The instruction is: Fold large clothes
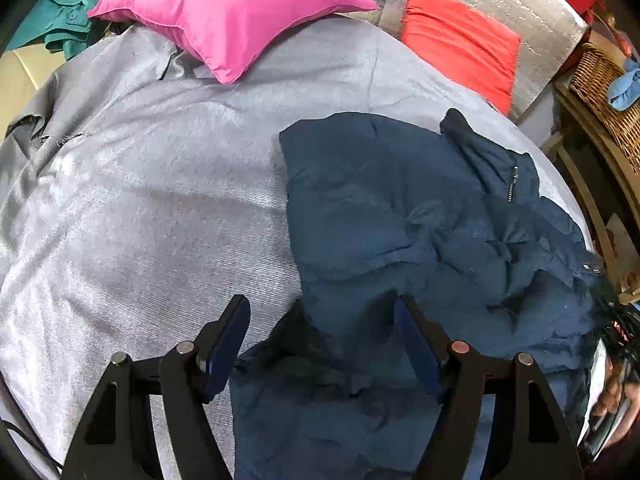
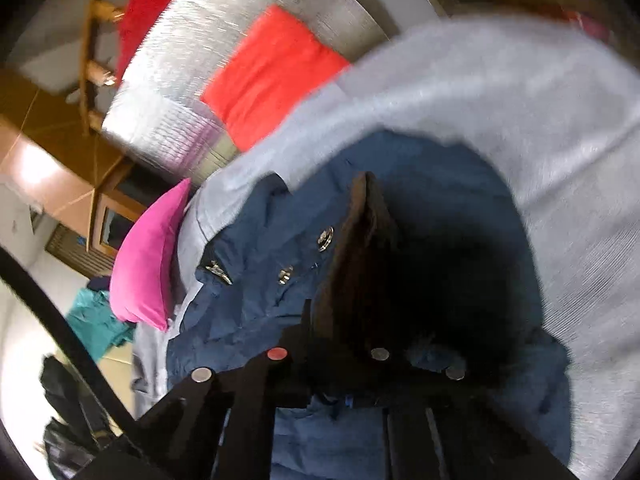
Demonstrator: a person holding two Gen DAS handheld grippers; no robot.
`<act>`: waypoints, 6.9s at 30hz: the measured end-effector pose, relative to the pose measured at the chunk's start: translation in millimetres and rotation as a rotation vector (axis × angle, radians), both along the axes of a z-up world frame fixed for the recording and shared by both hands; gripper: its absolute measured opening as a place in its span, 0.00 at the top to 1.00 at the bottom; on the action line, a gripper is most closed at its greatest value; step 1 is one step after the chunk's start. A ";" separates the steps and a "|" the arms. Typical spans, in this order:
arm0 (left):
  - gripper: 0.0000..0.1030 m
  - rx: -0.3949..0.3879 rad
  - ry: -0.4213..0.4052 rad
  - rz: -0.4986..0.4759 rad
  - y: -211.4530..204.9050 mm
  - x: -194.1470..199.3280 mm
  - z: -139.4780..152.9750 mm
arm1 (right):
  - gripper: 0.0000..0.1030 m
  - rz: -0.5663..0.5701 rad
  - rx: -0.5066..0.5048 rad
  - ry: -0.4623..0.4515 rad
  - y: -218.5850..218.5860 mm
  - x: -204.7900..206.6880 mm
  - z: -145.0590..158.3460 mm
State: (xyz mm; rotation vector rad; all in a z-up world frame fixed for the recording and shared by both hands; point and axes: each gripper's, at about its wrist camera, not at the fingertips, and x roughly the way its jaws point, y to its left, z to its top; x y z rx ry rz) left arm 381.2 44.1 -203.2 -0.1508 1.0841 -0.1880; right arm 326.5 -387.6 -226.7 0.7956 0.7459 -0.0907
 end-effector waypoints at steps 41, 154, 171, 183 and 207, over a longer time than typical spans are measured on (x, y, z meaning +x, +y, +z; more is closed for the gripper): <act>0.26 0.056 0.036 0.033 -8.1 24.9 -14.6 | 0.71 0.083 -0.323 0.090 -2.5 -12.9 10.8; 0.22 0.159 -0.027 0.057 6.6 -53.7 3.8 | 0.52 0.092 -0.206 0.126 -20.9 -63.2 13.9; 0.22 0.129 -0.226 -0.071 -64.4 -70.1 32.0 | 0.51 0.292 0.215 0.106 27.6 -64.8 -12.5; 0.22 -0.240 0.166 0.007 -49.5 -39.8 -13.3 | 0.35 0.128 0.419 0.131 29.7 -44.3 -43.4; 0.57 -0.369 0.114 0.221 -30.3 -8.4 -31.8 | 0.83 0.047 0.073 0.128 29.0 -17.1 -30.9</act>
